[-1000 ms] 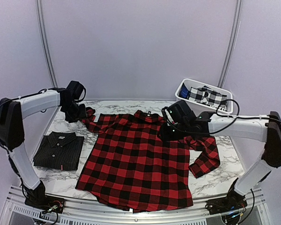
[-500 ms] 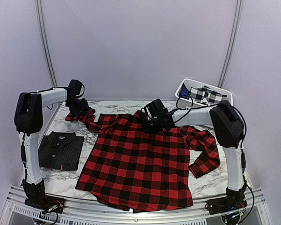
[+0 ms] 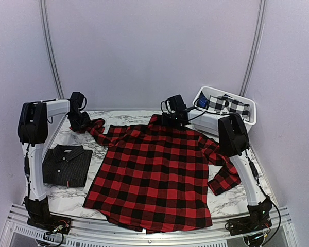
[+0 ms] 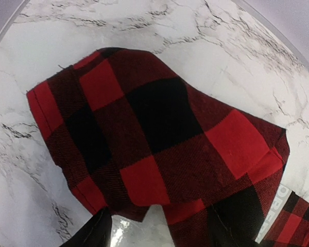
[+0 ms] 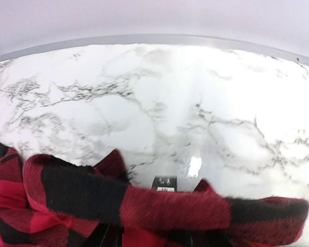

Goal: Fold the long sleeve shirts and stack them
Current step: Flatten out the crumpled shirt at the center of the board.

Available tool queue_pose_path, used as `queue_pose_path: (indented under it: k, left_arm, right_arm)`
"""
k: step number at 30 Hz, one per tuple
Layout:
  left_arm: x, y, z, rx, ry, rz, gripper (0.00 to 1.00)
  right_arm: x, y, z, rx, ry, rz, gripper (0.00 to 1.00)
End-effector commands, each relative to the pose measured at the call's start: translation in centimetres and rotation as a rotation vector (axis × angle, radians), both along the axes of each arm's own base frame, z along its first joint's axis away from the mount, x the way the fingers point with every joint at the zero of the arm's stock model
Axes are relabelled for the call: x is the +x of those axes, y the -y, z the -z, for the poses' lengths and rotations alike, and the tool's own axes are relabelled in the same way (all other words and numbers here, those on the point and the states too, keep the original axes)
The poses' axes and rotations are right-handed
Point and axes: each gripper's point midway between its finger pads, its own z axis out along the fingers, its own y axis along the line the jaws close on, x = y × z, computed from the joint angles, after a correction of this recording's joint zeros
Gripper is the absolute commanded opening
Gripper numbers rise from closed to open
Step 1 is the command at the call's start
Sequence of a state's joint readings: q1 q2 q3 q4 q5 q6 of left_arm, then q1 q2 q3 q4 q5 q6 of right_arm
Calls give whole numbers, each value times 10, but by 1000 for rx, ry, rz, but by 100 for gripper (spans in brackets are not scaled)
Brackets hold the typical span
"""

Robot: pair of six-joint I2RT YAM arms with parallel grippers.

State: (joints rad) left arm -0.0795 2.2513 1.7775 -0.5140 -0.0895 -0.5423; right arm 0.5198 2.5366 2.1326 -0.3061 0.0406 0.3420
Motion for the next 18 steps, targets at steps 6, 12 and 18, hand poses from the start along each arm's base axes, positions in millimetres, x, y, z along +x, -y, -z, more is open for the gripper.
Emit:
queue_pose_path:
  k: [6, 12, 18]
  left_arm:
    - [-2, -37, -24, -12, 21, -67, 64]
    - [-4, -44, -33, -26, 38, -94, 61]
    - [2, -50, -16, -40, 25, -99, 60]
  right_arm:
    - [12, -11, -3, 10, 5, -96, 57]
    - [9, -23, -37, 41, 57, -164, 71]
    - [-9, -35, -89, 50, 109, -201, 72]
